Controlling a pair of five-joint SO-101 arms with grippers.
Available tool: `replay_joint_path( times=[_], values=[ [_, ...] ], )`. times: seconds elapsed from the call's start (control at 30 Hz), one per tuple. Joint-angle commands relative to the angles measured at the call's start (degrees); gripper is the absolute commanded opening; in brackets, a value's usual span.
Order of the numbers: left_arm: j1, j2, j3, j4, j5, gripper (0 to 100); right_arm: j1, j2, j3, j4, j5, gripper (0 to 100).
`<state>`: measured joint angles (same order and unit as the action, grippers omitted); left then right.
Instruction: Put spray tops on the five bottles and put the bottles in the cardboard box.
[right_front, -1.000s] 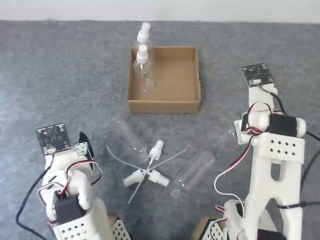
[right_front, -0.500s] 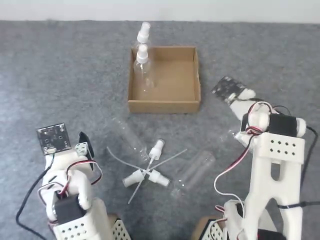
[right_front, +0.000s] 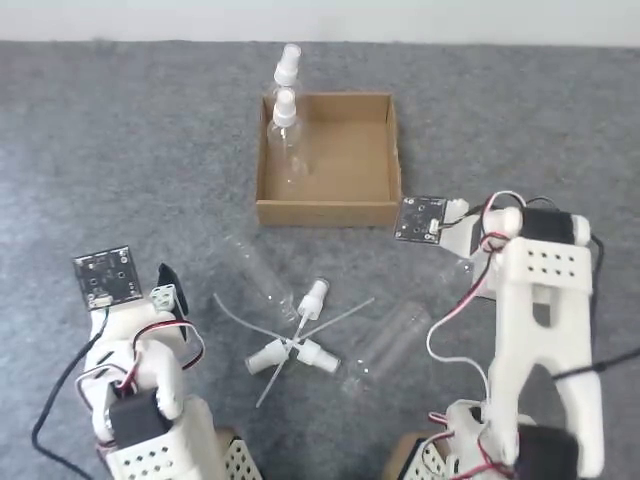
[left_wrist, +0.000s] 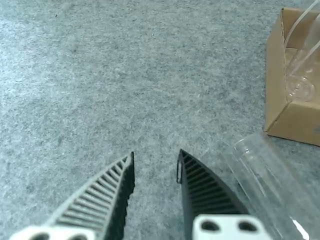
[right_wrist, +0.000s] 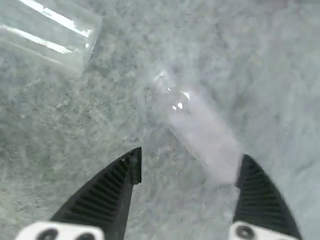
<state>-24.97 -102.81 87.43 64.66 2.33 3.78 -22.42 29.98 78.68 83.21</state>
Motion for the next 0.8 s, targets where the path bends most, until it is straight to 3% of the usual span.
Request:
replay_joint_path(
  times=[0.0, 0.27, 0.77],
  values=[
    [-0.2, -0.6, -0.6, -1.6, -0.4, 13, -0.6, 2.2, -2.5, -1.3, 2.1, 36.8],
    [-0.2, -0.6, -0.6, -1.6, -0.4, 13, -2.1, 9.6, -2.4, -3.4, 5.5, 30.9],
    [-0.2, -0.6, -0.6, -1.6, -0.4, 13, -1.2, 22.1, -2.4, -14.5, 5.4, 30.7]
  ],
)
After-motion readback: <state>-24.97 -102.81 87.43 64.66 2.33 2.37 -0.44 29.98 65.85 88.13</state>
